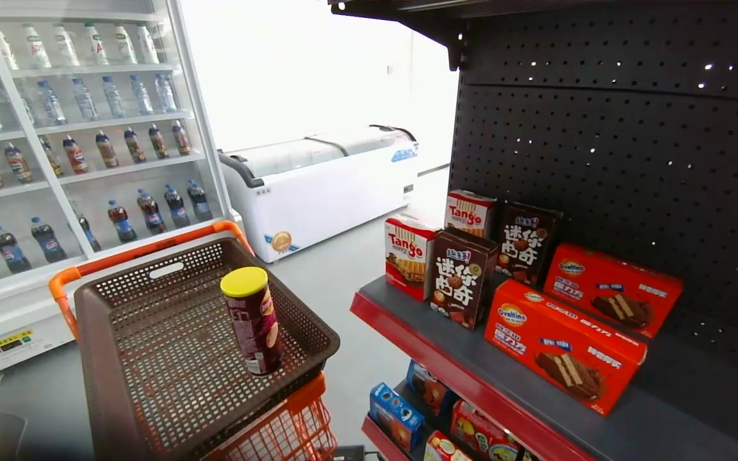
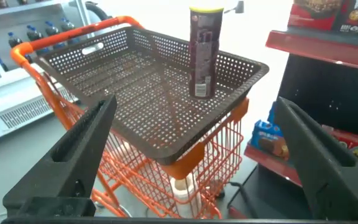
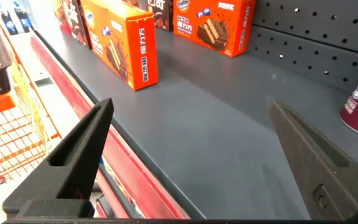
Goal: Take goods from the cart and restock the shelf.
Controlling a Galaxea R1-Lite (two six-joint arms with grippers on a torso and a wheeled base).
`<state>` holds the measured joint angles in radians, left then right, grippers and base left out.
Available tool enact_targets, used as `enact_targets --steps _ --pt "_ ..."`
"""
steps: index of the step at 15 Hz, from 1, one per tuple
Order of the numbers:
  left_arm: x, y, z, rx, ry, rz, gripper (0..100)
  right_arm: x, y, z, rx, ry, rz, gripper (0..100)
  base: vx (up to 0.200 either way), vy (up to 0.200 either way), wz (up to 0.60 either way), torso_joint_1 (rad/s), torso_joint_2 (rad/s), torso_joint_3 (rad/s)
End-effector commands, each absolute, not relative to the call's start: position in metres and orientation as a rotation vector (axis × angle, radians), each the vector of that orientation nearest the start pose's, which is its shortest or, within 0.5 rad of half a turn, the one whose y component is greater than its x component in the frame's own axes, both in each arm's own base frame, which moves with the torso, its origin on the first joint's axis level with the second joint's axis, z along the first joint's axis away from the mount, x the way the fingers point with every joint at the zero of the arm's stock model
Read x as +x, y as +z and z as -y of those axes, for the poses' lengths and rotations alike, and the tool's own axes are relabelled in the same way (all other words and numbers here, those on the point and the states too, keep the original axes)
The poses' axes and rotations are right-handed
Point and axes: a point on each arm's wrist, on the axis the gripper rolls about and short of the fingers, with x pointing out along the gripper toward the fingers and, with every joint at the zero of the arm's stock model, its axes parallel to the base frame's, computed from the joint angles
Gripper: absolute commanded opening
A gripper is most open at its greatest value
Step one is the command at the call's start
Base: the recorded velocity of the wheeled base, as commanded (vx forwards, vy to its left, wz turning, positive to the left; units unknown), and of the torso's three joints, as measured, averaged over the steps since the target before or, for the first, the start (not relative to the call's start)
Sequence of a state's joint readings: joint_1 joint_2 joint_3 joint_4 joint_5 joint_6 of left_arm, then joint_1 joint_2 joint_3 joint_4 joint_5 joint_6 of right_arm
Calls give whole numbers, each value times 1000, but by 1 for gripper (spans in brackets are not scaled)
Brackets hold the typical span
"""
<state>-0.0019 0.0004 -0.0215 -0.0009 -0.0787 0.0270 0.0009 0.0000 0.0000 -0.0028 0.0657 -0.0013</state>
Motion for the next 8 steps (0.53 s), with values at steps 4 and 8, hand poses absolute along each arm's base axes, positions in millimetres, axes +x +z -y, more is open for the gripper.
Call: enact_targets --steps 4,8 --pt "22 166 5 23 -217 -245 100 -23 76 -1 -3 67 3 100 0 0 0 0 0 0" --pt "130 182 14 40 -208 -361 100 -23 76 -1 -3 67 5 100 0 0 0 0 0 0"
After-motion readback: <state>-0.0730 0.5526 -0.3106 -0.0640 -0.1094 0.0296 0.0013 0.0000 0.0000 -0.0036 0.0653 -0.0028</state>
